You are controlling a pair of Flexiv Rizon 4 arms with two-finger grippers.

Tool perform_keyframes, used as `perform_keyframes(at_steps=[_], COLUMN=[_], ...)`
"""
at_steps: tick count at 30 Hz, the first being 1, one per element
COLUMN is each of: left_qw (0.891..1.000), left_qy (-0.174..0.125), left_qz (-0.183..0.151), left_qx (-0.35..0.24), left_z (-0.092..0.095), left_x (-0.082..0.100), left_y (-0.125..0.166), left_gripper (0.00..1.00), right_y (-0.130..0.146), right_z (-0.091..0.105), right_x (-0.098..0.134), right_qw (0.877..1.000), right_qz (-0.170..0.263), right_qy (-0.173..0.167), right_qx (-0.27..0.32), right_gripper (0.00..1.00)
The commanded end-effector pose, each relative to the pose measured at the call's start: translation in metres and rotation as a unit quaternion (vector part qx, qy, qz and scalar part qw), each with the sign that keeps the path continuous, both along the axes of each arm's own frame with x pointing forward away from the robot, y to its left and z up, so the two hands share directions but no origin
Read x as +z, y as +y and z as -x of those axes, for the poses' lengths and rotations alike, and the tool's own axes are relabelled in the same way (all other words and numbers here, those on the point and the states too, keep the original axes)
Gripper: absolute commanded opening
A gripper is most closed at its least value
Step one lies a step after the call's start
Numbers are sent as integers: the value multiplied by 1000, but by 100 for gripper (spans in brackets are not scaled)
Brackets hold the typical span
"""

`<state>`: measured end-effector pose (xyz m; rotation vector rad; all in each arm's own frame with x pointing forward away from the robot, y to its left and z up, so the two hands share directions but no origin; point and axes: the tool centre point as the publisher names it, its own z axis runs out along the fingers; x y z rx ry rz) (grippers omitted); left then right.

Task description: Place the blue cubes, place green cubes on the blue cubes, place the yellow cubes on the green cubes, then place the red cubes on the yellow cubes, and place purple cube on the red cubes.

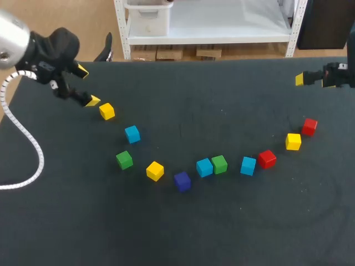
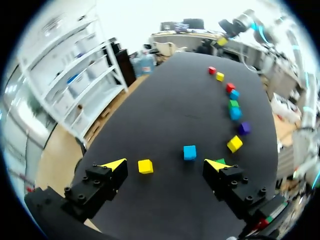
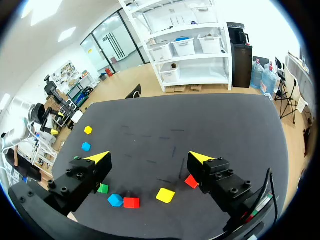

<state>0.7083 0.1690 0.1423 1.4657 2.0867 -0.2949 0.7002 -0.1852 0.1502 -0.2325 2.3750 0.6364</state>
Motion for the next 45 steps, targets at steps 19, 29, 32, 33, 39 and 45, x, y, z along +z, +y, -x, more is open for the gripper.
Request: perform_keyframes(at_steps=[19, 29, 32, 33, 39, 45], left_qw=[985, 962, 956, 954, 954, 959], left_qy=[-33, -10, -13, -12, -9, -16], left_qz=[65, -12, -14, -13, -17, -35], left_qx=[-155, -271, -294, -299, -301, -281], left_z=[4, 8, 13, 14, 15, 15], left_x=[-1, -12, -13, -14, -20, -18], left_y=[8, 13, 11, 11, 12, 11], left_gripper=[100, 100, 100, 100, 100, 100], right_y=[0, 0, 0, 0, 0, 0], right_z=[0, 0, 0, 0, 0, 0], right_x=[0, 0, 0, 0, 0, 0], right_qw=[1000, 1000, 1000, 1000, 1000, 1000], right_qz=[0, 0, 0, 0, 0, 0], right_qy=[0, 0, 0, 0, 0, 0], right_qx=[-1, -1, -1, -1, -1, -1], right_gripper=[100, 100, 100, 100, 100, 100])
